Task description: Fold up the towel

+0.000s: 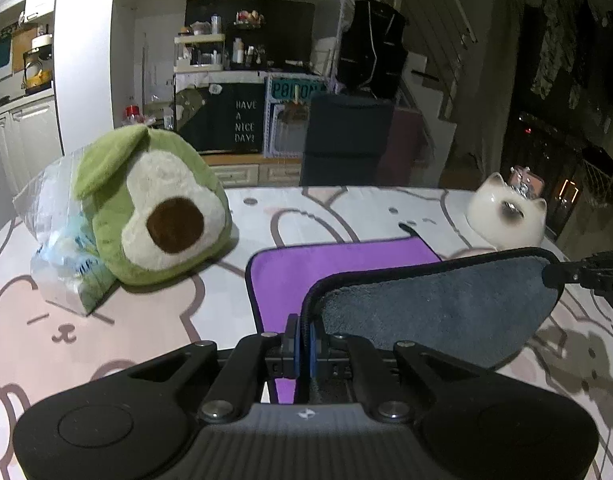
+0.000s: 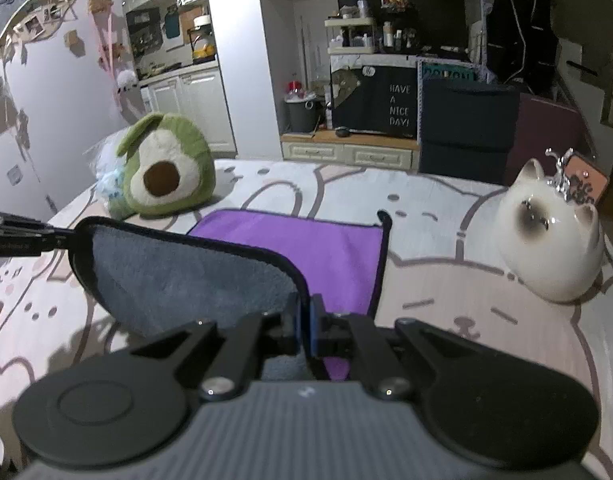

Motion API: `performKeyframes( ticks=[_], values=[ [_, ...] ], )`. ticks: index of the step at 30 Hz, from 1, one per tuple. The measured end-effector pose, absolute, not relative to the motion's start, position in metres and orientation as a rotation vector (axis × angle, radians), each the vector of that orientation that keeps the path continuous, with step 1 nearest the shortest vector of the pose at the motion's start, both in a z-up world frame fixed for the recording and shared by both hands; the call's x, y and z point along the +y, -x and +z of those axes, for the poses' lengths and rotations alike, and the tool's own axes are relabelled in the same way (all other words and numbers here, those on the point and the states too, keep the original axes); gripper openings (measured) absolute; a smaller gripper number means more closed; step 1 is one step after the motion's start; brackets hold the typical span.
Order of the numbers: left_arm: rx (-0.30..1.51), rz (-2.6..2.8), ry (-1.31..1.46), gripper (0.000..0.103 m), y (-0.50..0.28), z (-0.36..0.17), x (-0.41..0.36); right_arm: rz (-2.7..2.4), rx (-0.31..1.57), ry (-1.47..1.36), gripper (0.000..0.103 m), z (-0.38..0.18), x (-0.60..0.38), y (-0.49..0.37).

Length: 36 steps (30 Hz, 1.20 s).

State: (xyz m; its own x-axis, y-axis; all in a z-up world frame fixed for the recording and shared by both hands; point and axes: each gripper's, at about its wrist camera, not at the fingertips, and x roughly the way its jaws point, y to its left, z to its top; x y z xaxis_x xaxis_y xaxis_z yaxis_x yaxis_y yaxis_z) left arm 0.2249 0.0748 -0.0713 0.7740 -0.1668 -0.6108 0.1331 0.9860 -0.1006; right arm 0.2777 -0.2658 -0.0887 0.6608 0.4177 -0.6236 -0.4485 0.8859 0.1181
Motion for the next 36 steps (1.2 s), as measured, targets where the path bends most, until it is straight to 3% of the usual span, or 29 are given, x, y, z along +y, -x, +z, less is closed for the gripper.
performKeyframes(
  ticks=[12,36],
  values=[
    [0.627,-0.143,0.068,0.005,-0.269,-0.077,0.076,0.446,0.651,0.046,0.005,-0.089,-0.257,-0.319],
    [0.715,-0.123,0.01,0.005,-0.383,-0.1,0.082,0.419,0.693,0.073,0.005,-0.108,-0.233,-0.418]
  ],
)
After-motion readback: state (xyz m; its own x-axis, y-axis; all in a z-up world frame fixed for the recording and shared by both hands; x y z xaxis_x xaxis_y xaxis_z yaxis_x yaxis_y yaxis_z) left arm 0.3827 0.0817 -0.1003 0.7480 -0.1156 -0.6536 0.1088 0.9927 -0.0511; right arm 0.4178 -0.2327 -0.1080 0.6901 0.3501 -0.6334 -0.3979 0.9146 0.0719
